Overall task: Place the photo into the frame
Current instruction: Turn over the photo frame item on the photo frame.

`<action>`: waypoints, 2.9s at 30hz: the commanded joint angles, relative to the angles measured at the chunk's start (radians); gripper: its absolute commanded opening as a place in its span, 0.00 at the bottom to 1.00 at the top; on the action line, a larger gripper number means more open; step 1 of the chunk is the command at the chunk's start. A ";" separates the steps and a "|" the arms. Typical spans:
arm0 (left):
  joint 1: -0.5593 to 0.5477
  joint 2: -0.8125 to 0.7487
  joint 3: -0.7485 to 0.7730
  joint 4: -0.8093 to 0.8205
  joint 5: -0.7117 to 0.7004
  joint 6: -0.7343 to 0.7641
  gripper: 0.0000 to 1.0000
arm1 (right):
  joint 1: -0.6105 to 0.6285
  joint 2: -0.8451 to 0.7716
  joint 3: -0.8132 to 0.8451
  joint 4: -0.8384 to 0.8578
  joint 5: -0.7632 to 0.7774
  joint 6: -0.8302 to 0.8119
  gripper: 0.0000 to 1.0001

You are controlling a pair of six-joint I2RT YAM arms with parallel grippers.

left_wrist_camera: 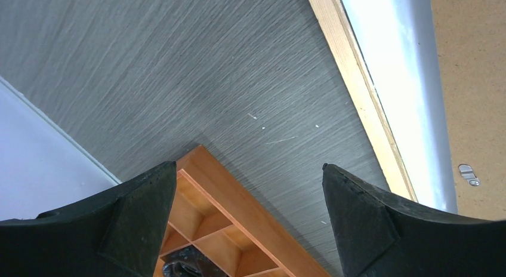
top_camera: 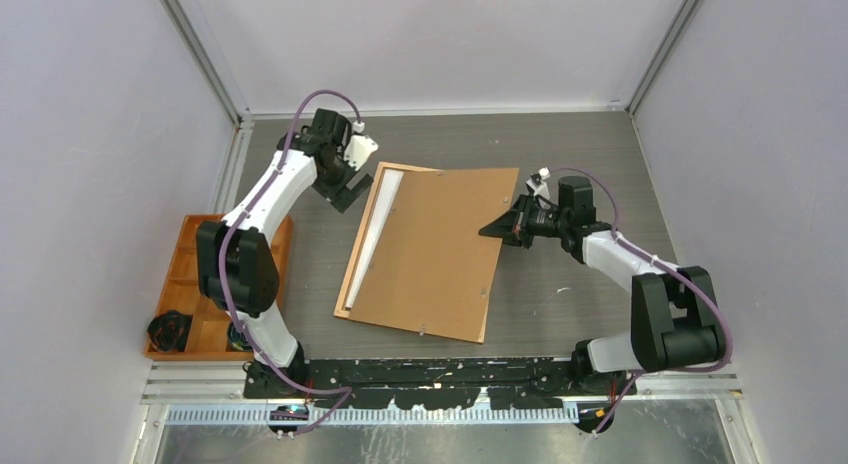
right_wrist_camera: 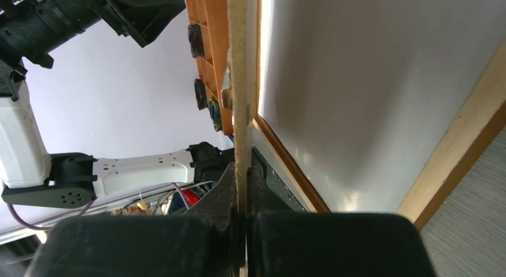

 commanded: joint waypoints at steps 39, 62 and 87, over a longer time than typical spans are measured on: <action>0.057 0.237 -0.083 0.165 -0.042 -0.059 0.81 | 0.017 0.335 0.161 0.277 -0.137 0.023 0.01; 0.056 0.247 -0.140 0.174 0.041 -0.073 0.79 | 0.035 0.400 0.239 0.144 -0.091 -0.074 0.01; 0.050 0.227 -0.167 0.158 0.086 -0.079 0.76 | 0.035 0.416 0.240 0.217 -0.056 -0.070 0.01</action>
